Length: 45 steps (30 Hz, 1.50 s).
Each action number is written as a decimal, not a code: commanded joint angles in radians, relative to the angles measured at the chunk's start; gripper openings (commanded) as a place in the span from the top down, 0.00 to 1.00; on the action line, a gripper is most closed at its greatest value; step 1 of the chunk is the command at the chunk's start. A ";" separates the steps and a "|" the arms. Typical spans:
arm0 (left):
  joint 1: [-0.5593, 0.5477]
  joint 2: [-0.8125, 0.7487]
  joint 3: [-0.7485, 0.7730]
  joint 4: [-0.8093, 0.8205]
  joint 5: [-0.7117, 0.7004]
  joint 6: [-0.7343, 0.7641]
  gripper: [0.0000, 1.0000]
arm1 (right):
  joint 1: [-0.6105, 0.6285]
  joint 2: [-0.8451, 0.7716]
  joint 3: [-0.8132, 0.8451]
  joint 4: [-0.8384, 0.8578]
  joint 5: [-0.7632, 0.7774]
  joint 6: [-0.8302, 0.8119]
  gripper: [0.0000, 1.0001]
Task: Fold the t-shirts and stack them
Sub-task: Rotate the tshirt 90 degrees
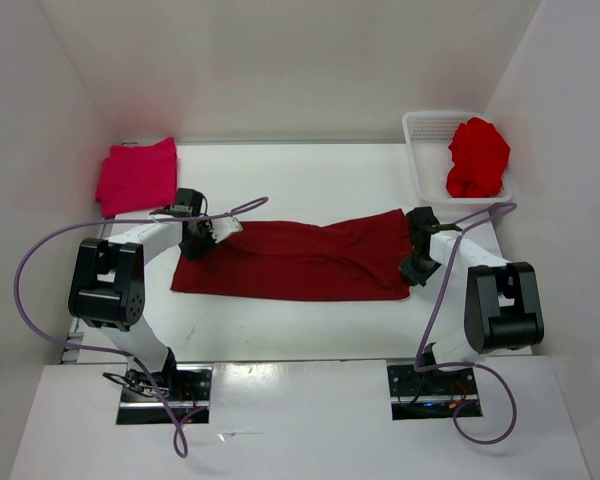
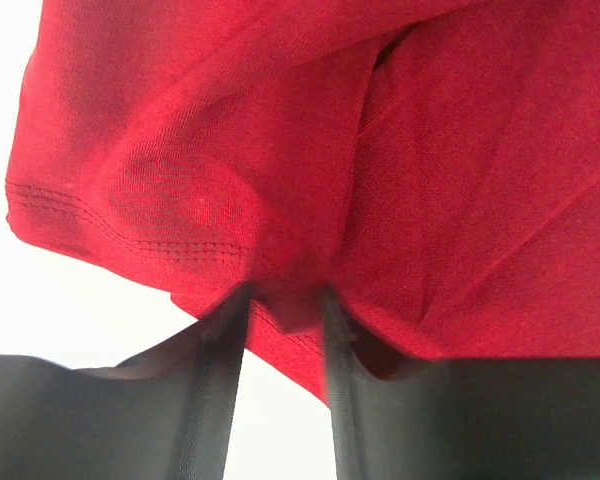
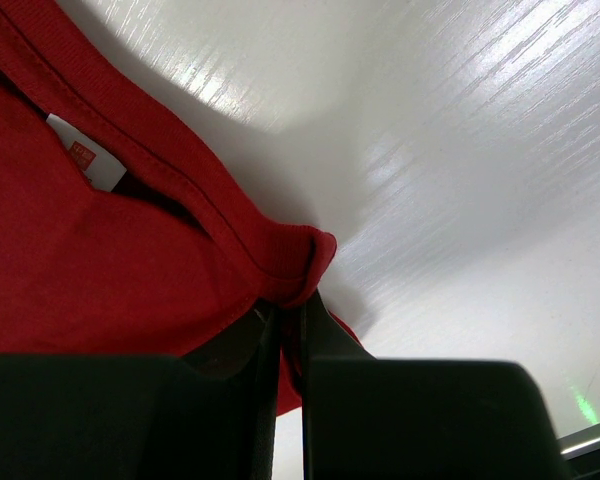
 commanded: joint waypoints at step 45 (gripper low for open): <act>-0.012 -0.125 -0.043 0.141 -0.082 0.050 1.00 | 0.027 0.024 0.012 0.053 -0.008 -0.012 0.96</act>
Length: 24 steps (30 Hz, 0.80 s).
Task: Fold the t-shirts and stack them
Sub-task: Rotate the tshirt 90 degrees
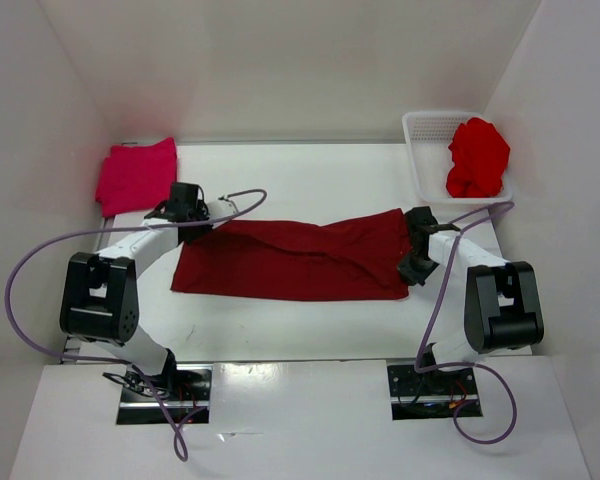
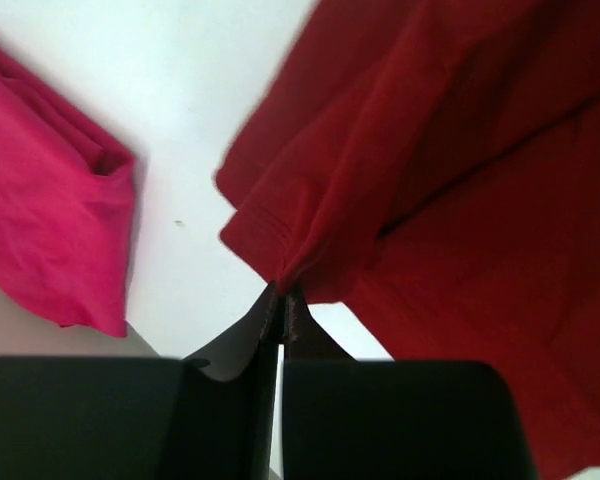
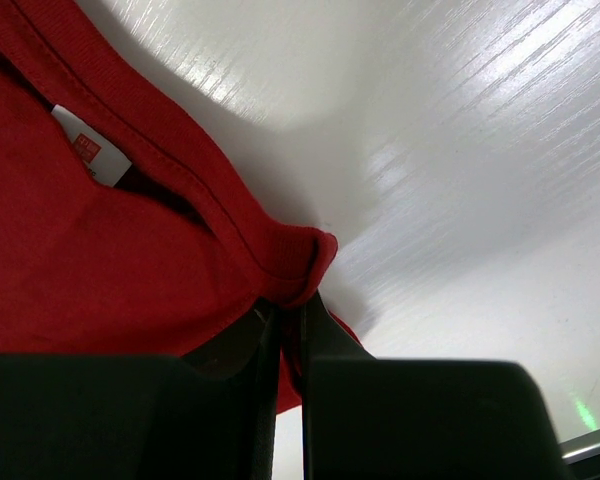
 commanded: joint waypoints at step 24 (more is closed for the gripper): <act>-0.021 -0.040 -0.070 -0.145 0.019 0.024 0.38 | 0.023 -0.009 0.012 0.024 0.014 0.022 0.47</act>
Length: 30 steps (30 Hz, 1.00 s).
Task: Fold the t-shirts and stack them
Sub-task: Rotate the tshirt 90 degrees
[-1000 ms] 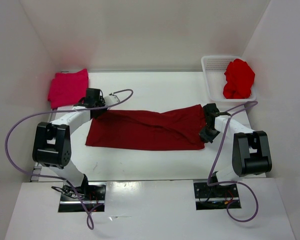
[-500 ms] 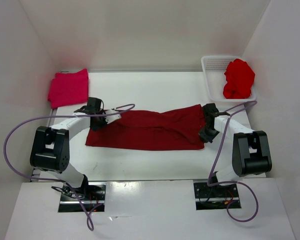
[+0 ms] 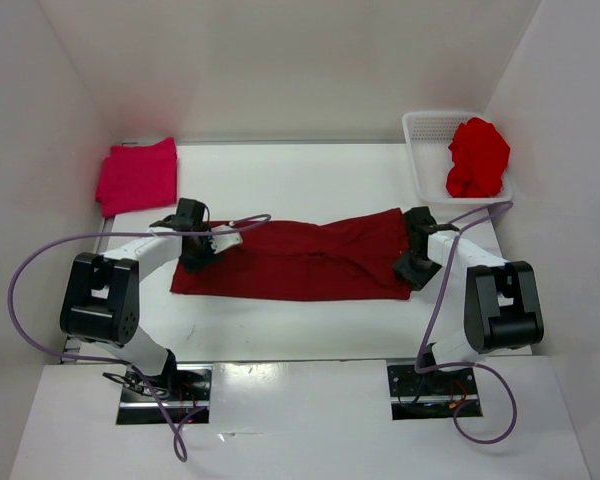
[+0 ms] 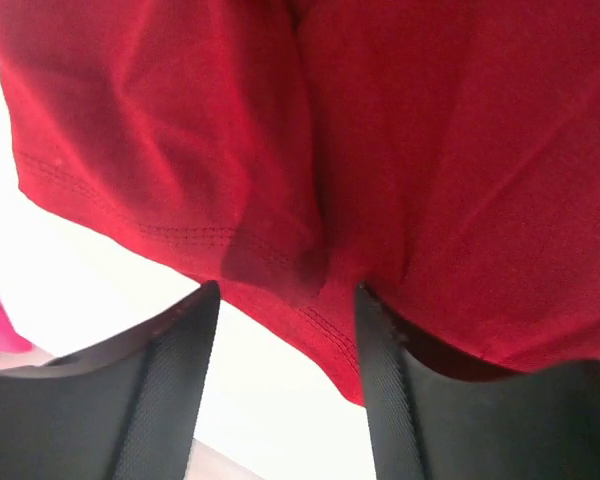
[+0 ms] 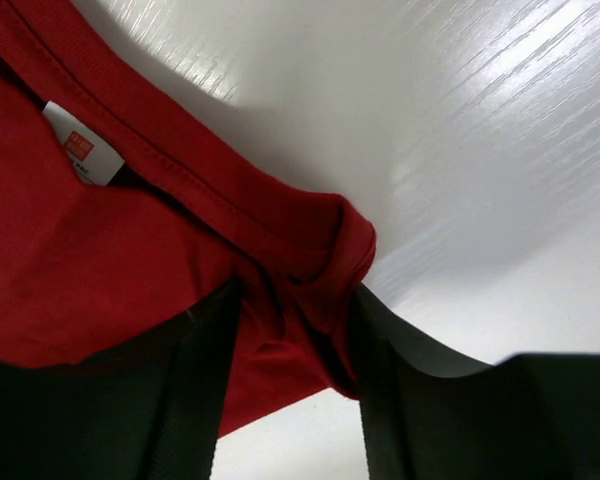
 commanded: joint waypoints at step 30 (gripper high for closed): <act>0.129 0.365 0.408 0.117 0.071 -0.353 0.19 | 0.035 0.011 -0.011 -0.028 0.019 0.132 0.22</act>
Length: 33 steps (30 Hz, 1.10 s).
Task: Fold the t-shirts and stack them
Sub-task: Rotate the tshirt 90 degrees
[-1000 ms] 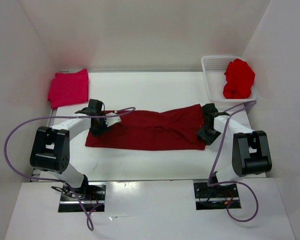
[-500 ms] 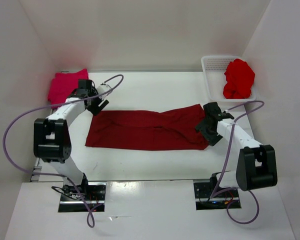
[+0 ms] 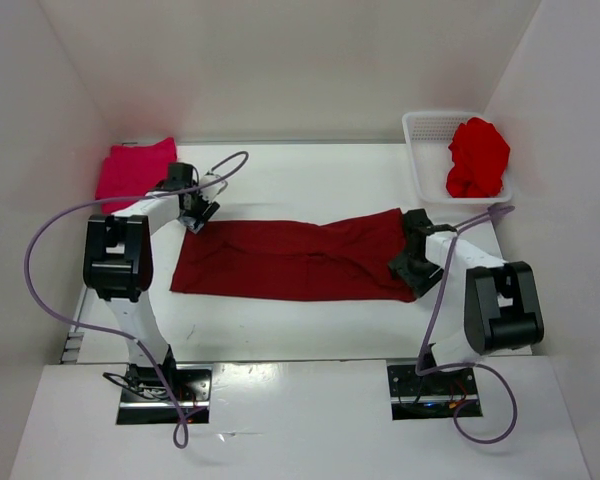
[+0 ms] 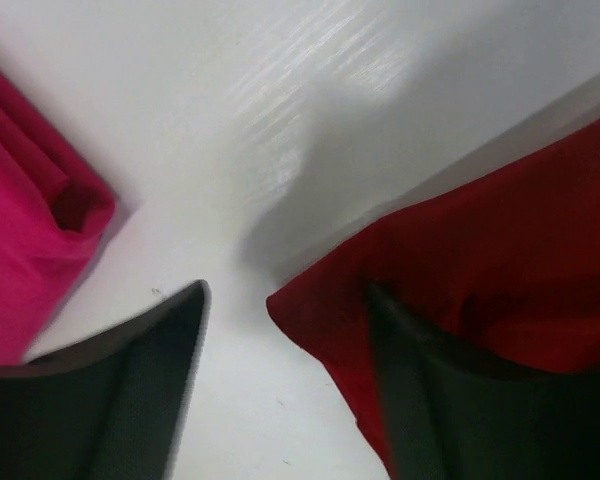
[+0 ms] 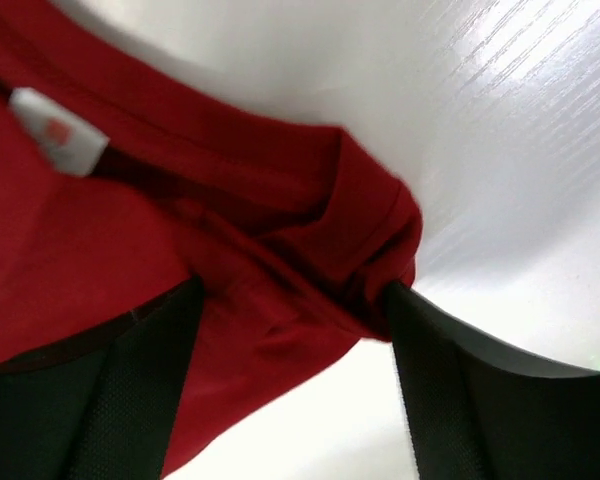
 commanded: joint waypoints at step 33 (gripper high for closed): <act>-0.126 -0.410 -0.408 -0.540 0.155 0.199 0.56 | 0.198 1.147 1.667 -0.181 0.350 -0.446 1.00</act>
